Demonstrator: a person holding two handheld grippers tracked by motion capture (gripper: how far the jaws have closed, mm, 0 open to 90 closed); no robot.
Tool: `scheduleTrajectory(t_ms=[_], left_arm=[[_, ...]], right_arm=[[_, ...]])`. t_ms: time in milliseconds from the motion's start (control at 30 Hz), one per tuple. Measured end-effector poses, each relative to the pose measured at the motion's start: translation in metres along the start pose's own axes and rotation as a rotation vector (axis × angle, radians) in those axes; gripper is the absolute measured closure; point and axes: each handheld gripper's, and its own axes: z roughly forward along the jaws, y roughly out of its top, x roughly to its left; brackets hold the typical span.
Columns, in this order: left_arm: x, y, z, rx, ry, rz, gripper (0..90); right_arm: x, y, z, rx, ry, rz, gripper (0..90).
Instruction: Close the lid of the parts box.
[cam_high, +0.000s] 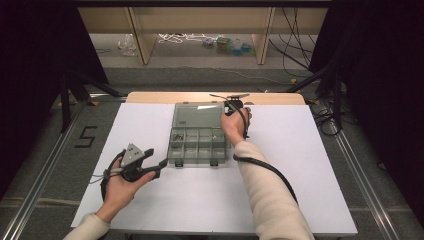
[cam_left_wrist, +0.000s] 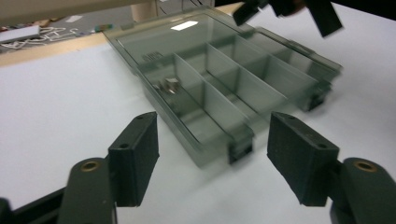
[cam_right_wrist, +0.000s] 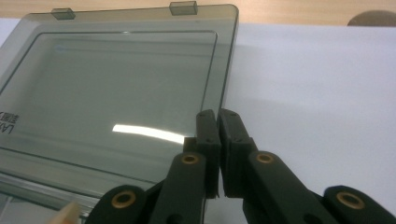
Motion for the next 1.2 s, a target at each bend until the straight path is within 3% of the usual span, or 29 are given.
scheduleTrajectory(t_ms=[33,167,200,233,267,300,367,400,433,467,500,533,567,600,633,667,700,767,900,933,1000,1200], left_arm=[[0.006,0.006,0.004,0.0,0.01,0.0,35.4],[0.03,0.033,0.032,-0.004,0.039,-0.061,43.0],[0.035,0.039,0.041,0.018,0.042,-0.066,46.0],[0.04,0.044,0.05,0.032,0.053,-0.083,49.1],[0.044,0.048,0.057,0.044,0.066,-0.08,51.8],[0.049,0.053,0.067,0.075,0.084,-0.09,52.7],[0.061,0.061,0.086,0.129,0.093,-0.121,55.0],[0.068,0.064,0.094,0.174,0.104,-0.106,56.3],[0.071,0.066,0.103,0.182,0.115,-0.131,57.4],[0.075,0.068,0.111,0.188,0.112,-0.165,58.7],[0.078,0.071,0.118,0.215,0.092,-0.198,59.7],[0.082,0.073,0.123,0.247,0.053,-0.218,60.3],[0.085,0.074,0.129,0.241,0.015,-0.274,61.4],[0.087,0.075,0.134,0.241,0.004,-0.318,62.1],[0.089,0.076,0.138,0.261,0.032,-0.317,63.4],[0.092,0.076,0.143,0.275,0.046,-0.261,63.8],[0.089,0.076,0.146,0.296,0.062,-0.292,64.0],[0.089,0.077,0.15,0.304,0.062,-0.31,64.5],[0.085,0.082,0.157,0.298,0.085,-0.316,68.1],[0.084,0.082,0.158,0.29,0.097,-0.334,69.7],[0.082,0.082,0.16,0.298,0.083,-0.338,72.0],[0.079,0.081,0.164,0.298,0.126,-0.37,80.6]], right_arm=[[0.001,-0.001,-0.002,-0.006,0.005,0.019,88.5],[0.001,-0.003,-0.005,-0.035,0.012,0.015,88.6],[0.001,-0.003,-0.006,-0.047,0.017,0.011,88.7],[0.004,-0.003,-0.007,-0.056,0.019,0.05,88.7],[0.001,-0.004,-0.007,-0.058,0.014,0.012,88.7],[0.001,-0.005,-0.007,-0.062,0.02,0.006,88.7],[0.002,-0.006,-0.008,-0.076,0.026,0.033,88.7],[0.0,-0.008,-0.008,-0.088,0.03,0.024,88.7],[-0.001,-0.009,-0.009,-0.095,0.033,0.023,88.7],[-0.003,-0.011,-0.01,-0.104,0.041,0.0,88.7],[-0.001,-0.011,-0.011,-0.117,0.045,0.016,88.7],[-0.002,-0.012,-0.011,-0.129,0.047,0.012,88.6],[-0.002,-0.013,-0.014,-0.113,0.053,0.01,88.7],[-0.004,-0.014,-0.013,-0.144,0.048,-0.03,88.7],[-0.005,-0.015,-0.013,-0.158,0.047,-0.04,88.7],[-0.005,-0.015,-0.013,-0.158,0.054,-0.023,88.7],[-0.005,-0.015,-0.015,-0.15,0.061,-0.006,88.7],[-0.004,-0.016,-0.016,-0.158,0.063,-0.006,88.7],[-0.006,-0.016,-0.016,-0.197,0.07,-0.055,88.8],[-0.006,-0.016,-0.017,-0.202,0.07,-0.062,88.9],[-0.003,-0.016,-0.02,-0.19,0.071,-0.032,89.0],[-0.004,-0.016,-0.02,-0.21,0.074,-0.053,89.3]])
